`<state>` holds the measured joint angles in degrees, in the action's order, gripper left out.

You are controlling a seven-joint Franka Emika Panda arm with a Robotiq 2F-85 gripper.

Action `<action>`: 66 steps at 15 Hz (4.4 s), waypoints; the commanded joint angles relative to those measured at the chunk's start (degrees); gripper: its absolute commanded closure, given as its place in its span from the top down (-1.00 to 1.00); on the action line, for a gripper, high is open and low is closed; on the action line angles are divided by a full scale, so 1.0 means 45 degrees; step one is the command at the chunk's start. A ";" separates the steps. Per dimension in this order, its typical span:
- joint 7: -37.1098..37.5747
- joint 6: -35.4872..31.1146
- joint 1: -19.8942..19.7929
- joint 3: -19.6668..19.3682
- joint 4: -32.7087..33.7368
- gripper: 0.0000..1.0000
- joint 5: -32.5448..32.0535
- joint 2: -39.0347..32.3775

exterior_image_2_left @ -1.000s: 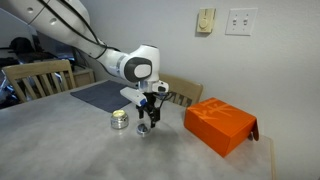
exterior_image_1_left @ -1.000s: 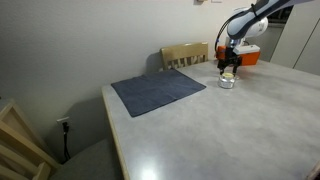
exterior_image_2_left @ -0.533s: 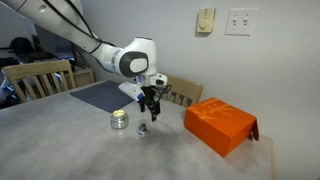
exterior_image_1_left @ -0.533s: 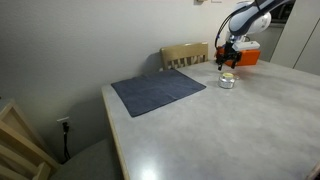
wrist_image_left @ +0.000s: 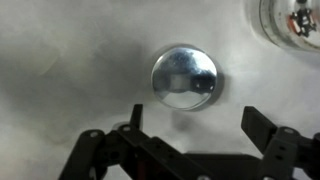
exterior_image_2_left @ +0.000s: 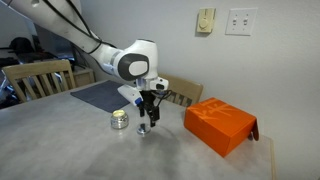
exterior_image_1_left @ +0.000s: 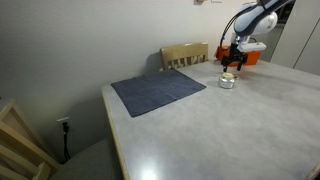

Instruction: Pick up the lid, close the container, open the container again and close it again before putting the lid back down

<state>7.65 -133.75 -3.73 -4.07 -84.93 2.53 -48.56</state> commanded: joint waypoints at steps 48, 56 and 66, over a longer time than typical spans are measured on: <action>-0.0693 0.2566 -0.0184 0.0152 0.1857 1.00 -0.0328 -0.0758; -0.0739 0.2779 -0.0228 0.0152 0.2872 1.00 -0.0329 -0.1550; -0.0655 0.3524 -0.0213 0.0068 0.3985 1.00 -0.0398 -0.2447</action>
<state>5.75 -120.57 -4.13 -3.81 -70.08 0.91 -57.98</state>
